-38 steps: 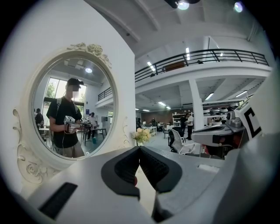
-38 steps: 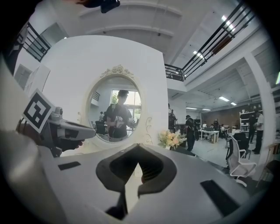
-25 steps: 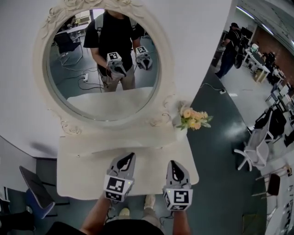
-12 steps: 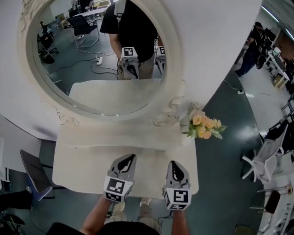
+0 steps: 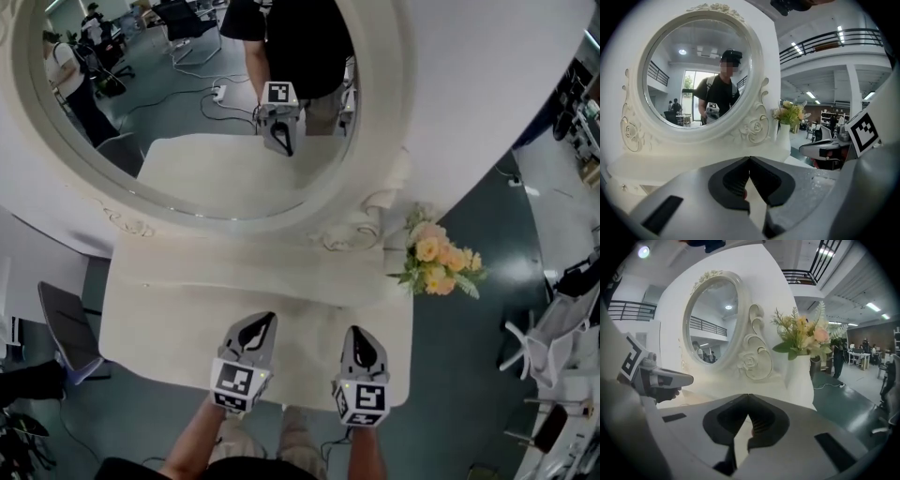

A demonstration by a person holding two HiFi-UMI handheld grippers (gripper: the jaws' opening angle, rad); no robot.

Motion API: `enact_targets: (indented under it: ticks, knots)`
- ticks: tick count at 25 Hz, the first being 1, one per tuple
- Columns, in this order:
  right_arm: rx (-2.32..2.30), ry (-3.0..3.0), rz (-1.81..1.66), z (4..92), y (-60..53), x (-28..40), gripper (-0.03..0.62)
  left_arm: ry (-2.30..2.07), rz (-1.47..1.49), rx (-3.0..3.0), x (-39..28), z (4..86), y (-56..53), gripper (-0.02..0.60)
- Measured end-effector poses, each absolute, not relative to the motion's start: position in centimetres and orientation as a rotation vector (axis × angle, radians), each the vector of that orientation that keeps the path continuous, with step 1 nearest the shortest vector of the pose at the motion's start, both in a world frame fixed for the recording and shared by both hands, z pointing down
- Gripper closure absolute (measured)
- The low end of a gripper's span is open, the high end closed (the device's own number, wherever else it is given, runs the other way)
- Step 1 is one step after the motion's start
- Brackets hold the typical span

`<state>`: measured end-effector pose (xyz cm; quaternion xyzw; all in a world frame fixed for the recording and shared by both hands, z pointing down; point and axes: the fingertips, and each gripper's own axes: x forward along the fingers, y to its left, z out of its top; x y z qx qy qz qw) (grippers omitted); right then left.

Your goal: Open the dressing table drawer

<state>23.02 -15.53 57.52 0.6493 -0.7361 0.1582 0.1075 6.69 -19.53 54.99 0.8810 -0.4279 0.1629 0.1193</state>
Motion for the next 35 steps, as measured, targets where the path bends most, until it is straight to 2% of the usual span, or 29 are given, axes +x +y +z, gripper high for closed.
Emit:
enact_targets:
  ticks: [17,19,26,29,35]
  knots:
    - [1.836,-2.065,0.57,66.0,-18.9,23.8,0.591,-1.315,0.536,2.497,6.1,59.8,-21.3,0.578]
    - [1.826,-2.056,0.593,66.9,-19.1,23.8,0.54,-1.315,0.541,2.492,6.1,60.0,-21.3,0.578]
    - [1.815,-2.045,0.625,68.5,-20.3,23.6,0.447,-1.315,0.55,2.463,5.9,60.8,-21.3,0.578]
    - [1.801,-2.047,0.636,69.0,-20.7,23.4,0.43,-1.322,0.549,2.458,5.8,61.2,-21.4,0.578]
    - [1.786,-2.039,0.644,69.6,-21.3,22.9,0.439,-1.328,0.551,2.442,5.4,61.7,-21.7,0.578]
